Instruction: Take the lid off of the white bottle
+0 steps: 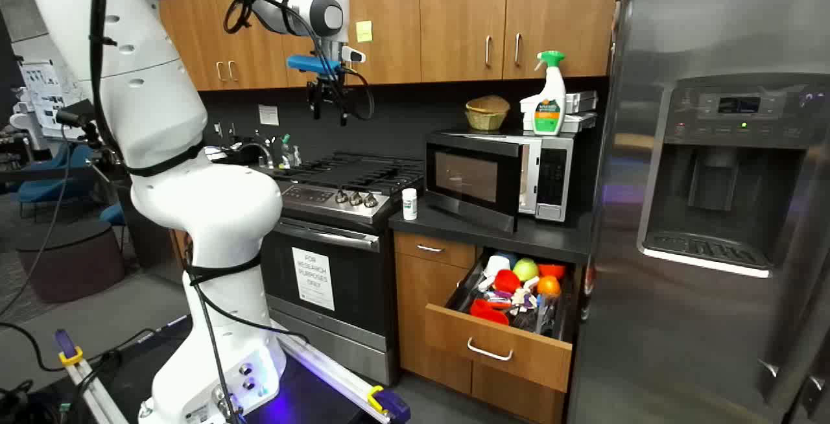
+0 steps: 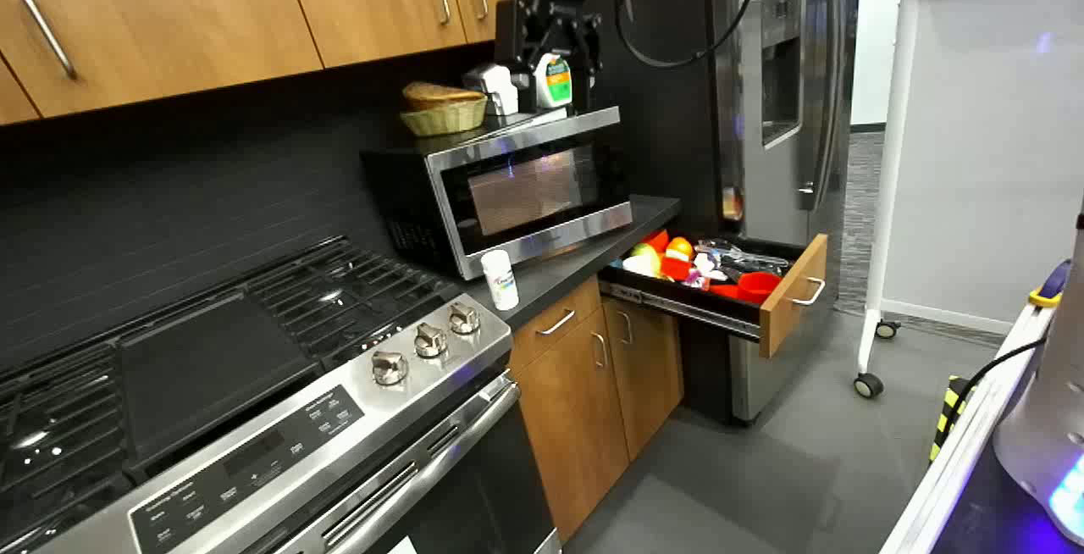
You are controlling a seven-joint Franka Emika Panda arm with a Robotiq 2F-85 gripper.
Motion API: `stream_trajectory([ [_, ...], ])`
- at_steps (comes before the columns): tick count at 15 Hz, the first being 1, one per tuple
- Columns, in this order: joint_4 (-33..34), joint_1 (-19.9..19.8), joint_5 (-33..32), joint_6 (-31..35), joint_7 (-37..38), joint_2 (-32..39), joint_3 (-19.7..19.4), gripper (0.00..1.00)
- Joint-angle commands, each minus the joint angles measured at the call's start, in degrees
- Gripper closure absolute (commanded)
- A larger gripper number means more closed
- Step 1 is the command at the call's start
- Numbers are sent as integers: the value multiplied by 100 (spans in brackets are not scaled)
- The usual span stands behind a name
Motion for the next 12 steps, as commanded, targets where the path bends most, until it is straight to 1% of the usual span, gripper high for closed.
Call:
stream_trajectory([
  [1,15,-58,14,-15,-9,3,51,0],
  [12,-6,-66,-14,35,-19,60,65,0],
])
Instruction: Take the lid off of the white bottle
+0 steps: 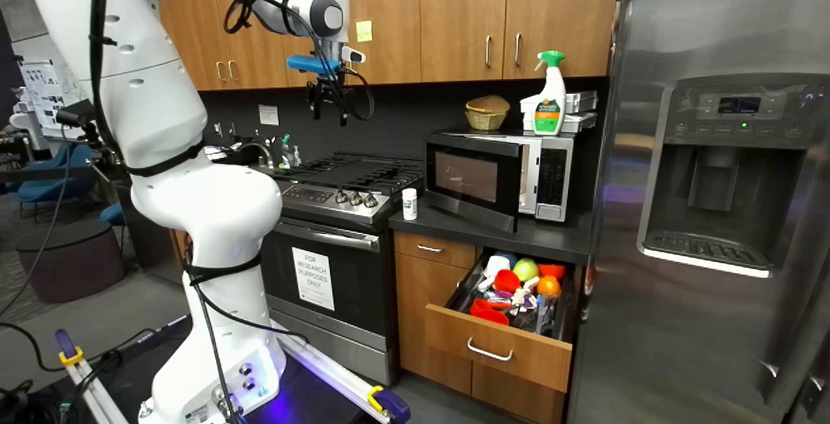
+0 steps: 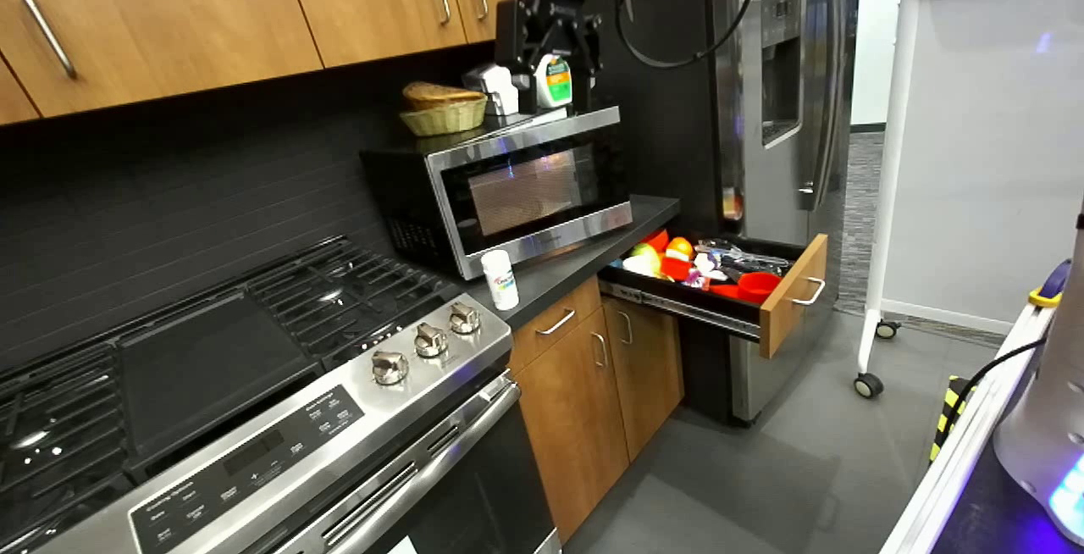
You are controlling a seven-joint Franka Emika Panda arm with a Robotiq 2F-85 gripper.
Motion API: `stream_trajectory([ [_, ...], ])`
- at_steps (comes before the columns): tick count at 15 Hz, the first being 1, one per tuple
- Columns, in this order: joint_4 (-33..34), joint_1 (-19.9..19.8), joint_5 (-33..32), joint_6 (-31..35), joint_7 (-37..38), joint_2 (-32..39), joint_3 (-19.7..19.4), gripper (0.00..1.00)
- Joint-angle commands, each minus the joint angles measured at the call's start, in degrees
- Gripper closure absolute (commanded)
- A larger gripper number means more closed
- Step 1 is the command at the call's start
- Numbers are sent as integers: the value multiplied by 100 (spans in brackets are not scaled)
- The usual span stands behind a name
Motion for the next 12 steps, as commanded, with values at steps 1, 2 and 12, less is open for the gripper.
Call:
stream_trajectory([
  [1,1,-61,-40,38,-20,81,63,0],
  [2,0,-61,-42,44,-27,116,64,0],
  [12,54,-119,-194,227,-77,707,46,0],
])
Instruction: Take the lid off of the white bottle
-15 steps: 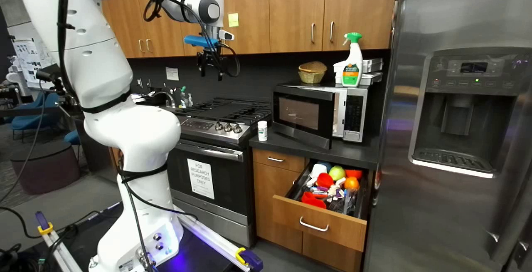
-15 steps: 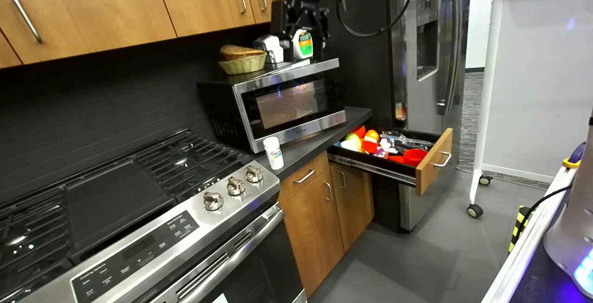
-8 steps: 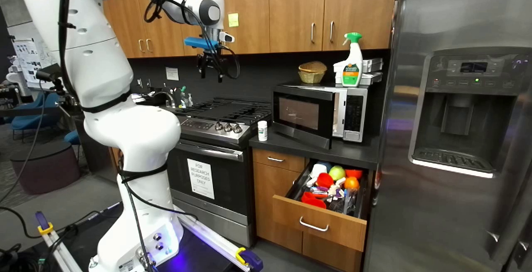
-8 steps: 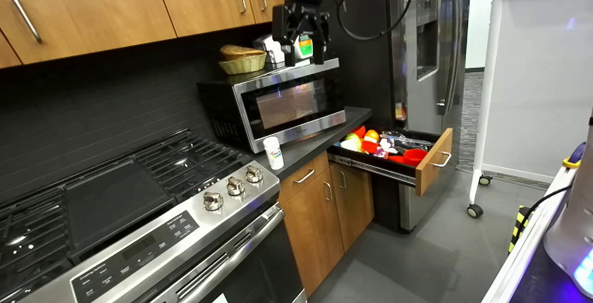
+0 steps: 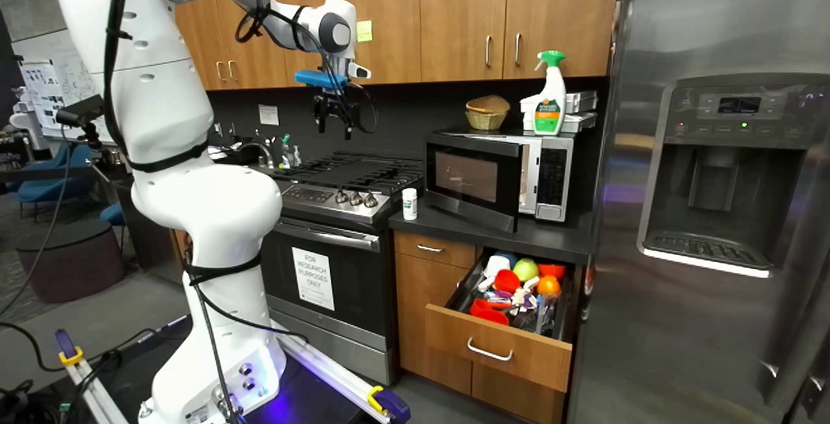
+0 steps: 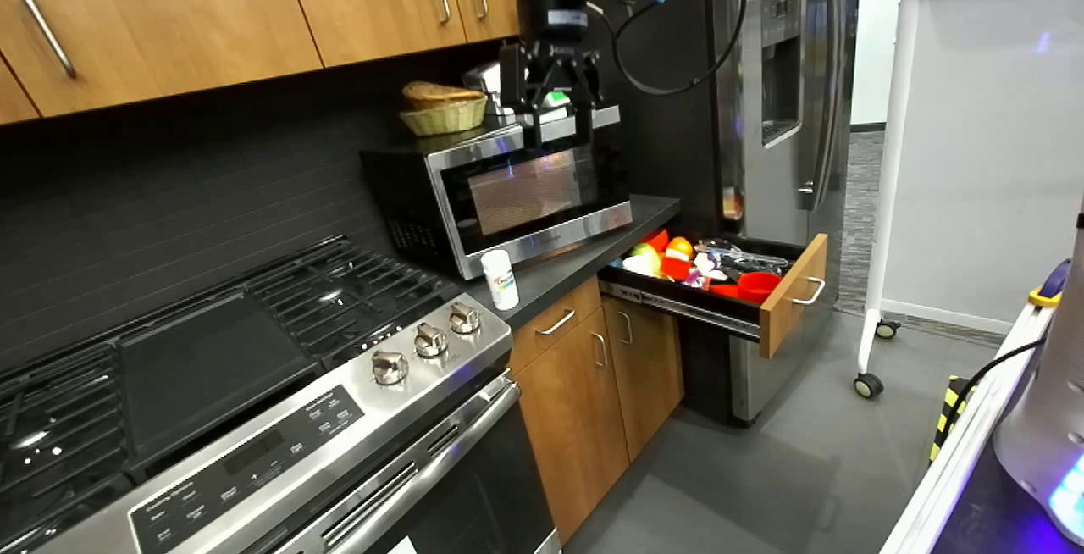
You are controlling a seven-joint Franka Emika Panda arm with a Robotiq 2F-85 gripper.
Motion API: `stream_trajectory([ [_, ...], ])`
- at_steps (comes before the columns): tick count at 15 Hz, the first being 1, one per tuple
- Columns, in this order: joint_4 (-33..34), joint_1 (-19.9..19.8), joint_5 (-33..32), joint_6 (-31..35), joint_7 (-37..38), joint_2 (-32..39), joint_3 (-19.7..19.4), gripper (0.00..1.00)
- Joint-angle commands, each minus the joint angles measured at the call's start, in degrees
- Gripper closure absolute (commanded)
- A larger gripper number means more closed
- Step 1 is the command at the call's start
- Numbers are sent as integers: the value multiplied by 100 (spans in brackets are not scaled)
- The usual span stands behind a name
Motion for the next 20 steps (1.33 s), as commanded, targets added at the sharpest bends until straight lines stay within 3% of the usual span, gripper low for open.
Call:
stream_trajectory([
  [1,102,-93,-133,135,-76,348,28,0],
  [20,517,-186,-876,1241,-166,1792,-8,0],
])
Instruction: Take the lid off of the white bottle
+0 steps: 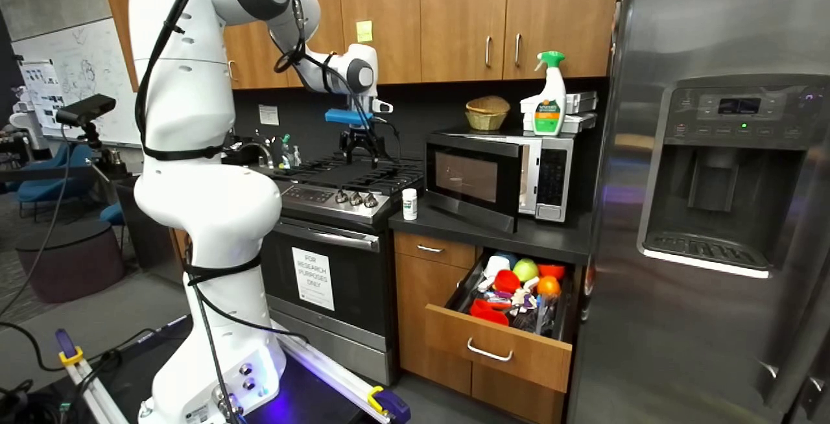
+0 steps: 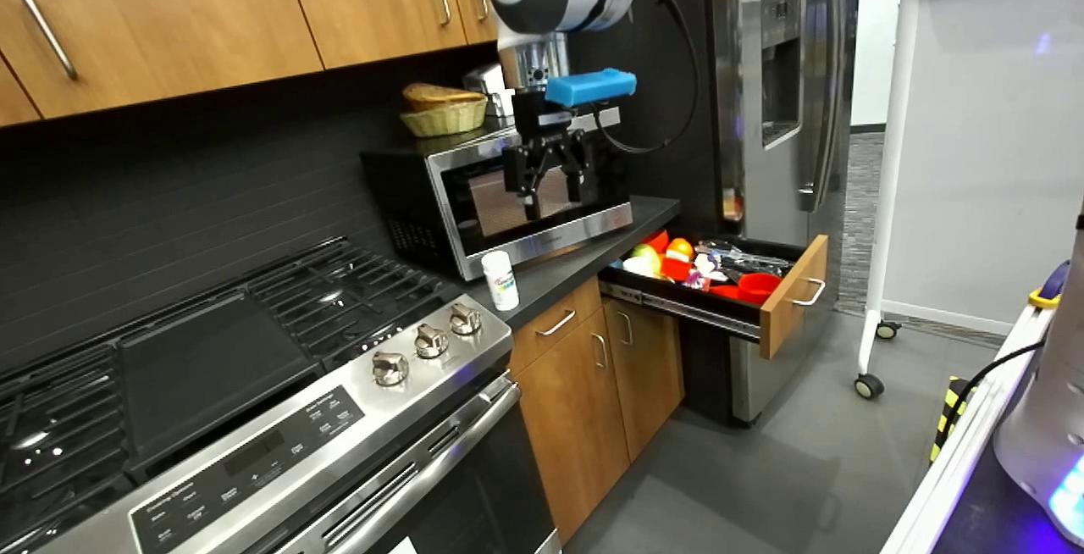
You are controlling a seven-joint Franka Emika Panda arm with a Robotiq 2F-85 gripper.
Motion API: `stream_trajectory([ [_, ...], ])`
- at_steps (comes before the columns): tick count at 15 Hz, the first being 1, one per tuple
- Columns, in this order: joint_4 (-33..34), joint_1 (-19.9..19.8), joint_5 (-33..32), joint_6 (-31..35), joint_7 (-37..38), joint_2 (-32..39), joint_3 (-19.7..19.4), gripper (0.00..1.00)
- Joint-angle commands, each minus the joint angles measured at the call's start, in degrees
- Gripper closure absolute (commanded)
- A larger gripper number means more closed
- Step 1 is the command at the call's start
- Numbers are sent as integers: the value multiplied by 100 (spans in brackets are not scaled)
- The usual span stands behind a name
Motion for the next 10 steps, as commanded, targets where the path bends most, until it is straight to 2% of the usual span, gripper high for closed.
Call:
stream_trajectory([
  [1,297,-11,-171,145,-62,370,10,0],
  [10,1019,16,-398,231,-42,1184,-36,0],
])
